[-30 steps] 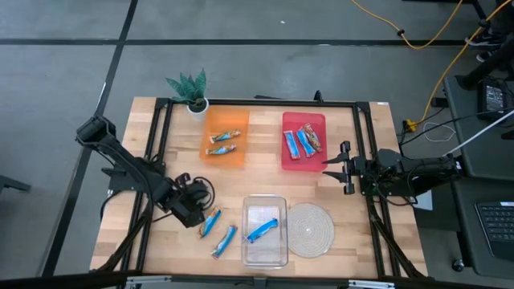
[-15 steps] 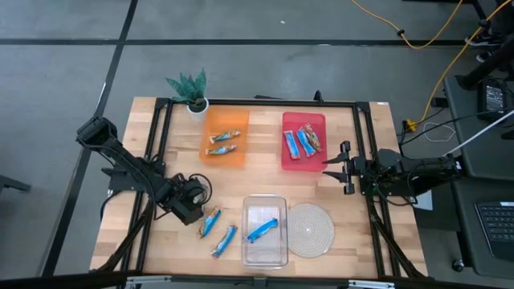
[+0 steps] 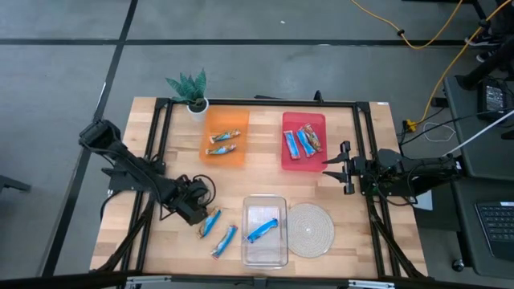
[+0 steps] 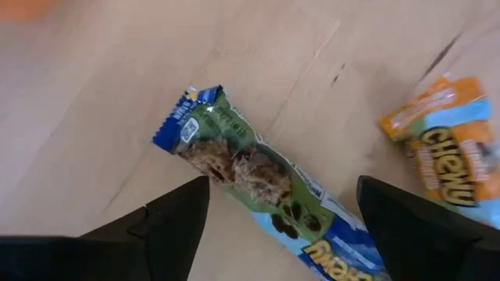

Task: Pick and place Granola Bars by type
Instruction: Put the blue granola bar into the transparent bin

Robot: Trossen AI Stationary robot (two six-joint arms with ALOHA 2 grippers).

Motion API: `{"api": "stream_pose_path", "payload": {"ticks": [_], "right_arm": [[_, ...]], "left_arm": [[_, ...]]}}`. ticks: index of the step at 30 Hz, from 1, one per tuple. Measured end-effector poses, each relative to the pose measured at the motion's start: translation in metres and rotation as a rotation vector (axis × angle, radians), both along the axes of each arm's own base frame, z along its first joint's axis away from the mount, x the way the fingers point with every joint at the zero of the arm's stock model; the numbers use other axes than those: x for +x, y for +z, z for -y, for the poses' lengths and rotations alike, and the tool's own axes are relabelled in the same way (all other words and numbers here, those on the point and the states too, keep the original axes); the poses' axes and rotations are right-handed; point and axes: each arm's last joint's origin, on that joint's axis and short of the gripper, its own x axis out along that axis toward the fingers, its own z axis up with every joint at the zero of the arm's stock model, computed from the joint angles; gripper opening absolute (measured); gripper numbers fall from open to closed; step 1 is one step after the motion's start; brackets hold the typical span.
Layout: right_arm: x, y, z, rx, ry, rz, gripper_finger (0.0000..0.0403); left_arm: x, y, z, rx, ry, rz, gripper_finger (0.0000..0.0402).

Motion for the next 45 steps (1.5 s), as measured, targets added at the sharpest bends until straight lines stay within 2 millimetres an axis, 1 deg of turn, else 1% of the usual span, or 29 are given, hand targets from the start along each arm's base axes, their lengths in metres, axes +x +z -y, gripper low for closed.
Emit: {"api": "stream_pose_path", "payload": {"ticks": [7,9,12,15,23,28,32,36,41,45], "right_arm": [[0.000,0.000,0.000,0.000,0.000,0.000,0.0155],[0.000,0.000,0.000,0.000,0.000,0.000,0.0155],[0.000,0.000,0.000,0.000,0.000,0.000,0.0155],[0.000,0.000,0.000,0.000,0.000,-0.001,0.0155],[0.000,0.000,0.000,0.000,0.000,0.000,0.0155],[0.000,0.000,0.000,0.000,0.000,0.000,0.0155],[0.000,0.000,0.000,0.000,0.000,0.000,0.0155],[0.000,0.000,0.000,0.000,0.000,0.000,0.0155],[0.000,0.000,0.000,0.000,0.000,0.000,0.0155],[0.000,0.000,0.000,0.000,0.000,0.000,0.0155]], "left_arm": [[0.008,-0.014,-0.005,0.030,-0.002,-0.077,0.0314],[0.009,-0.015,-0.005,0.032,-0.005,-0.084,0.0308],[0.009,-0.016,-0.006,0.030,-0.007,-0.089,0.0289],[0.009,-0.016,-0.005,0.019,-0.010,-0.089,0.0253],[0.009,-0.016,-0.005,0.020,-0.025,-0.097,0.0121],[0.010,-0.013,-0.004,0.043,-0.067,-0.114,0.0068],[0.013,-0.001,-0.003,0.052,-0.097,-0.112,0.0047],[0.012,0.016,-0.004,0.087,-0.093,-0.080,0.0040],[0.011,0.044,-0.002,0.117,-0.123,0.041,0.0041],[0.009,0.072,-0.001,0.129,-0.156,0.169,0.0039]]}}
